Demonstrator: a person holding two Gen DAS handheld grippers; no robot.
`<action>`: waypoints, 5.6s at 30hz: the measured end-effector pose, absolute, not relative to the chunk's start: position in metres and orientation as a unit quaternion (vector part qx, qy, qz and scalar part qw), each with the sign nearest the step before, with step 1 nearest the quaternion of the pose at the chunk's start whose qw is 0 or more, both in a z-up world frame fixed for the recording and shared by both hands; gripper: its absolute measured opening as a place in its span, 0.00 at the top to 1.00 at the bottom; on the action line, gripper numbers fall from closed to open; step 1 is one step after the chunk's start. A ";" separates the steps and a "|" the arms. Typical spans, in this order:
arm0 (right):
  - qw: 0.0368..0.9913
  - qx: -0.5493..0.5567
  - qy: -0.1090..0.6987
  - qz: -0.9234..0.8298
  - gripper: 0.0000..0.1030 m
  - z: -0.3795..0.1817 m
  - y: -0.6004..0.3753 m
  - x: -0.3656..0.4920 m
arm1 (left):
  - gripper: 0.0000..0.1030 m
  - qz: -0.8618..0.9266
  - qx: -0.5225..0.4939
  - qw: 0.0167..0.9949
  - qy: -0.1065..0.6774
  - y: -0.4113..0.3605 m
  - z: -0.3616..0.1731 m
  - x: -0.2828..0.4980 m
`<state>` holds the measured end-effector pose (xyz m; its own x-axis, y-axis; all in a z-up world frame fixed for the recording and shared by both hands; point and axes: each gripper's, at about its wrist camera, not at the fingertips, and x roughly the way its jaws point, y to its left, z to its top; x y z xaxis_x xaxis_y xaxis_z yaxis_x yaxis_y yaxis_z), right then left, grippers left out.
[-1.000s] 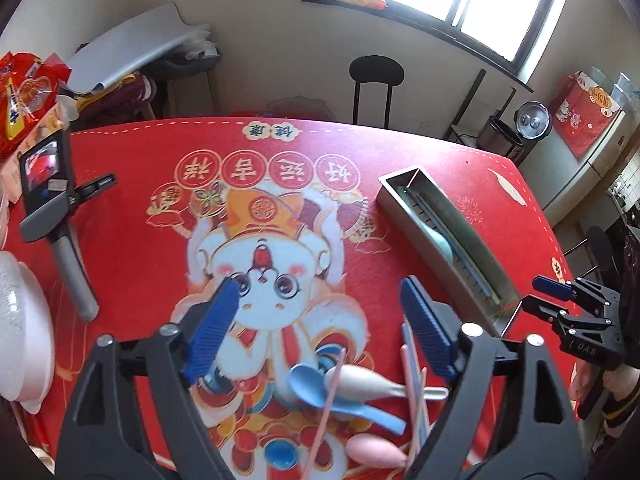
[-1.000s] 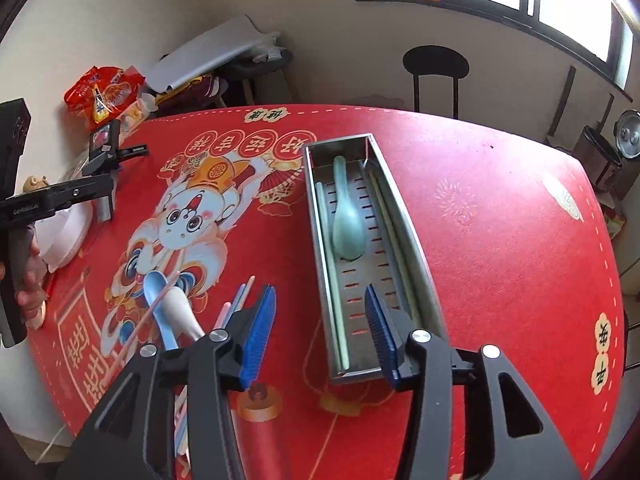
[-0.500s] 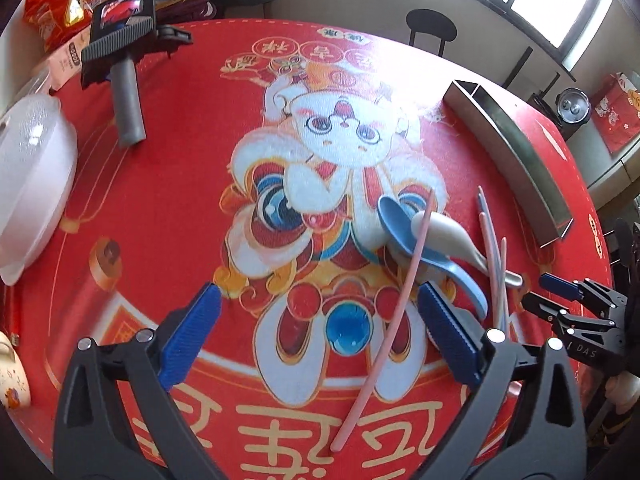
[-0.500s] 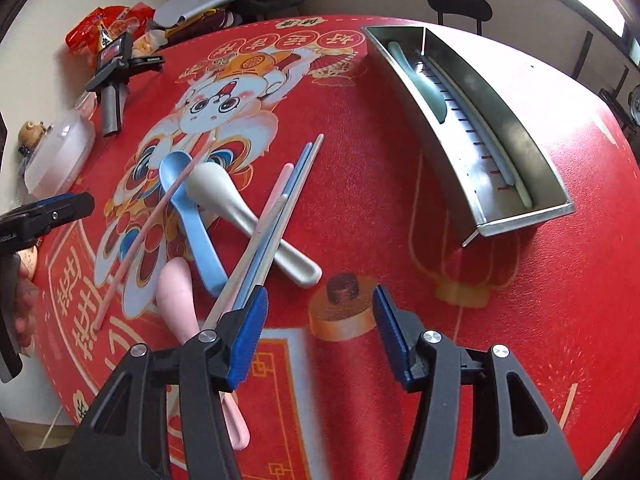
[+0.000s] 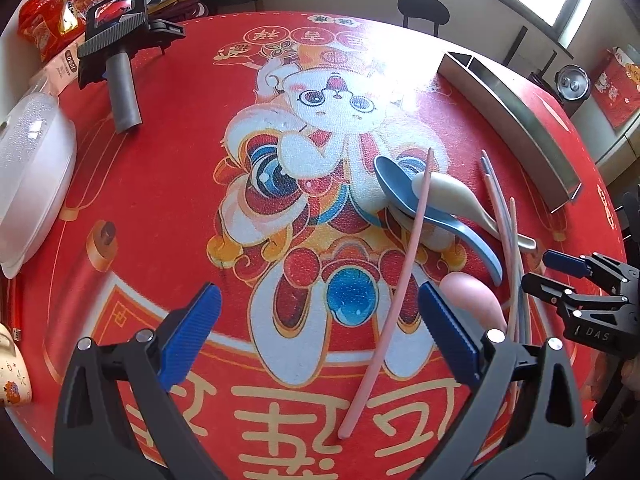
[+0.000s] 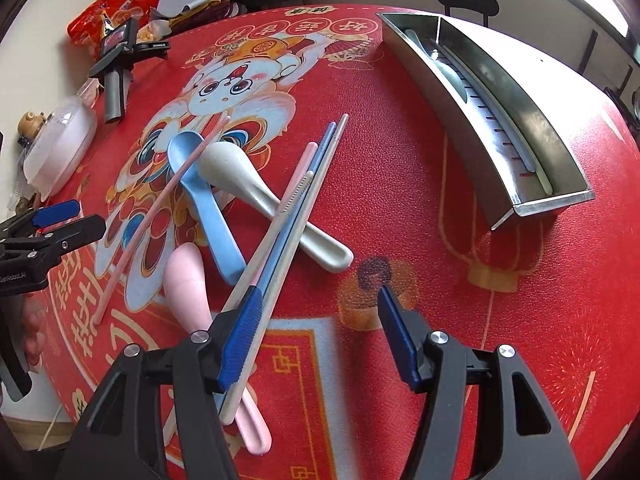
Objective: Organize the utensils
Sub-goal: 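Close the right tool on a beige chopstick while the left tool approaches a pink chopstick, then carry the pink chopstick in the left tool and beige chopstick in the right over the tray, then lower both chopsticks into the steel tray and open both tools, then move both open tools back over the remaining utensils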
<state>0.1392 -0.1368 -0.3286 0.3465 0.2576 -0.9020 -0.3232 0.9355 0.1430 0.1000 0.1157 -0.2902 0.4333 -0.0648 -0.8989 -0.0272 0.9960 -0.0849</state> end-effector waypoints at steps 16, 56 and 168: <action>0.813 -0.023 0.546 0.199 0.56 -0.328 -0.128 0.132 | 0.06 -0.030 -0.025 0.850 0.525 0.110 -0.292 0.101; 0.790 0.043 0.578 0.200 0.92 -0.335 -0.146 0.126 | 0.89 -0.089 -0.080 0.824 0.554 0.097 -0.321 0.078; 0.840 -0.018 0.527 0.126 0.07 -0.293 -0.195 0.131 | 0.06 -0.030 -0.083 0.857 0.507 0.087 -0.253 0.101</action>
